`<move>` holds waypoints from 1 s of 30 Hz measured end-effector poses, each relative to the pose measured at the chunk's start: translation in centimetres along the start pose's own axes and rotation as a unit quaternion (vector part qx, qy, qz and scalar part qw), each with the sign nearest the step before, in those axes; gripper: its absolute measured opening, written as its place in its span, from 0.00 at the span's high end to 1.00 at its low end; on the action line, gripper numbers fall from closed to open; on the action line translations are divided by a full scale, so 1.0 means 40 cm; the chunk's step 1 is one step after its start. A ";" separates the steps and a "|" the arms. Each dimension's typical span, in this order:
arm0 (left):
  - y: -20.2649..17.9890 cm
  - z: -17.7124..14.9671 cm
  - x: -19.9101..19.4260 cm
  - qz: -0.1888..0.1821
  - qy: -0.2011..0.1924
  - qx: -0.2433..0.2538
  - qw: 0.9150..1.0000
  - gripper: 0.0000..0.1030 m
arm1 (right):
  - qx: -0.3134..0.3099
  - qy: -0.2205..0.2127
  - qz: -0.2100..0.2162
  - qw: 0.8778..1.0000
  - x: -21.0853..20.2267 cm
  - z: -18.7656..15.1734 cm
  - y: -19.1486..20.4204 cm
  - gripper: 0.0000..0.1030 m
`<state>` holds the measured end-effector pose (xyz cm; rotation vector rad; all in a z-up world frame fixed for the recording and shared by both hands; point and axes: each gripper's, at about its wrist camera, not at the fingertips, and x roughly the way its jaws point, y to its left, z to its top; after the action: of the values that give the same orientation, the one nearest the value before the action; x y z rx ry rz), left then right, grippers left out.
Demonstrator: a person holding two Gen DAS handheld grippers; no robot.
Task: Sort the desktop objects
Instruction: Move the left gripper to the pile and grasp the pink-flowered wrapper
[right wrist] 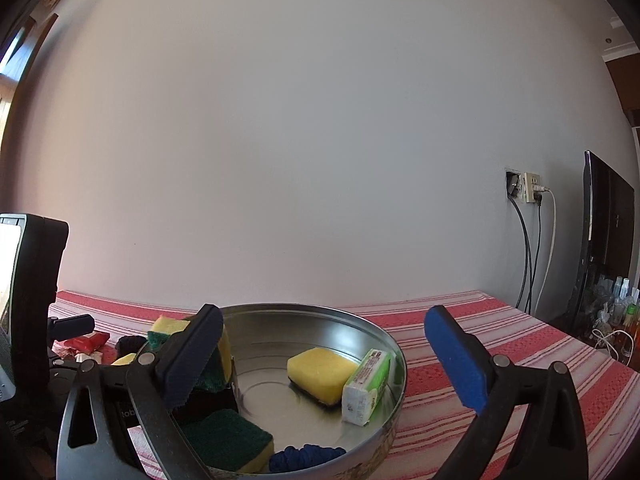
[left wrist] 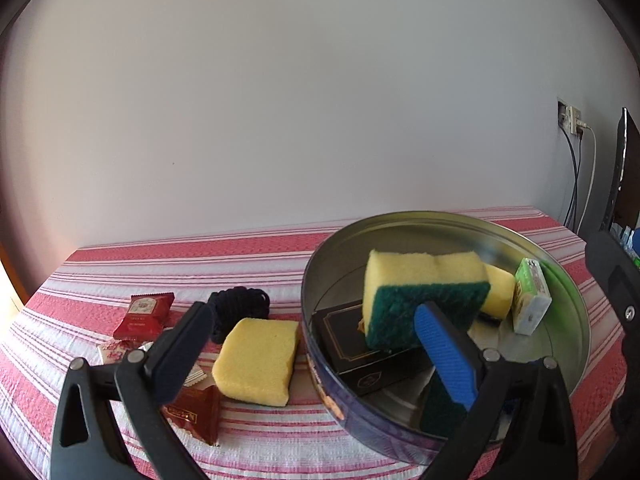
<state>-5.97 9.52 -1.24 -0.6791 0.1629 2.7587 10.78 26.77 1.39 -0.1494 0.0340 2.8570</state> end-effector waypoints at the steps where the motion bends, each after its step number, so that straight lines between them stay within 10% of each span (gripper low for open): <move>1: 0.009 -0.003 -0.002 0.001 0.002 -0.002 1.000 0.01 | 0.003 0.000 0.004 1.000 -0.005 0.000 0.005 0.01; 30: 0.428 -0.073 0.038 0.104 0.077 -0.042 0.991 0.01 | -0.069 0.094 0.189 0.975 -0.032 -0.031 0.301 0.01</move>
<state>-11.27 -6.89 -3.85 -0.9490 0.1580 2.9230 8.80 14.80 0.39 -0.4914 -0.1117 3.2136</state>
